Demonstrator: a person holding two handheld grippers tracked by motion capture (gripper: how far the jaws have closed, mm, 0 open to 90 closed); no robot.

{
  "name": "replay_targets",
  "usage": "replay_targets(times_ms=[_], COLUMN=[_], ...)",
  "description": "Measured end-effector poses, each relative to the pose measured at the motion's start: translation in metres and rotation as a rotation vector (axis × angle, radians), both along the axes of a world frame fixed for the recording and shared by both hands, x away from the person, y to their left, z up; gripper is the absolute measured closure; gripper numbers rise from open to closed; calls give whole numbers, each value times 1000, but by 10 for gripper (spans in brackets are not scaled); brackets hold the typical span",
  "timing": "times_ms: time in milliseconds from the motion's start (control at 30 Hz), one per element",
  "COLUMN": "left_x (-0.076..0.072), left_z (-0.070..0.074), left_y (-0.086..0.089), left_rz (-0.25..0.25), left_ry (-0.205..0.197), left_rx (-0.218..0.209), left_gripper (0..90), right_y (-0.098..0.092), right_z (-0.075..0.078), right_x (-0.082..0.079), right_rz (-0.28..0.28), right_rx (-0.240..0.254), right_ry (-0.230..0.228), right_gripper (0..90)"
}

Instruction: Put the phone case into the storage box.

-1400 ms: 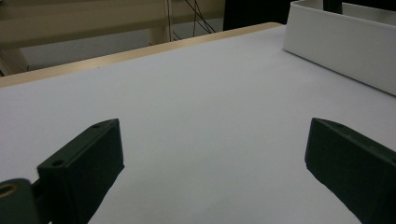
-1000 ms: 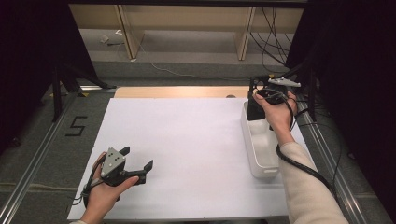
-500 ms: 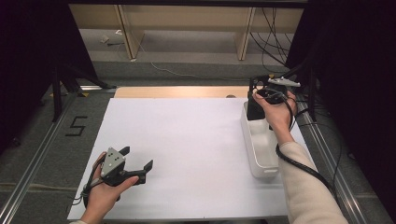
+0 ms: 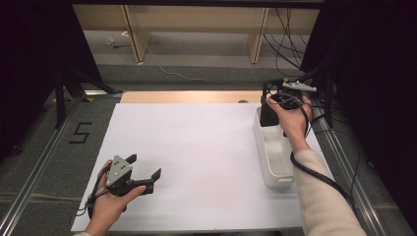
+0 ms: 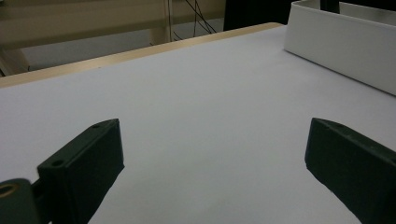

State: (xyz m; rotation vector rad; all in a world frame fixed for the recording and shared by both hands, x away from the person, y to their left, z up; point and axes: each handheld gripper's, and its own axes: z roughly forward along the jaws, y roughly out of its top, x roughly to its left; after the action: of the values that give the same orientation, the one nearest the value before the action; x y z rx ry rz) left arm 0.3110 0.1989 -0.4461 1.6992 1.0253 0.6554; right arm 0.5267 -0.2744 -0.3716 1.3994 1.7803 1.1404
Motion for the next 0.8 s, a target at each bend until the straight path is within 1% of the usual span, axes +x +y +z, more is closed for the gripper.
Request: replay_targets(times_ms=[500, 800], left_x=[0, 0], left_z=[0, 0], left_y=[-1, 0], left_rz=[0, 0], left_ry=[-1, -2], left_rx=[0, 1], left_gripper=[40, 40], right_y=[0, 1], right_z=[4, 1], right_x=[1, 4], right_rz=[4, 5], right_rx=[-4, -14], right_ry=[-12, -7], right_gripper=[157, 157])
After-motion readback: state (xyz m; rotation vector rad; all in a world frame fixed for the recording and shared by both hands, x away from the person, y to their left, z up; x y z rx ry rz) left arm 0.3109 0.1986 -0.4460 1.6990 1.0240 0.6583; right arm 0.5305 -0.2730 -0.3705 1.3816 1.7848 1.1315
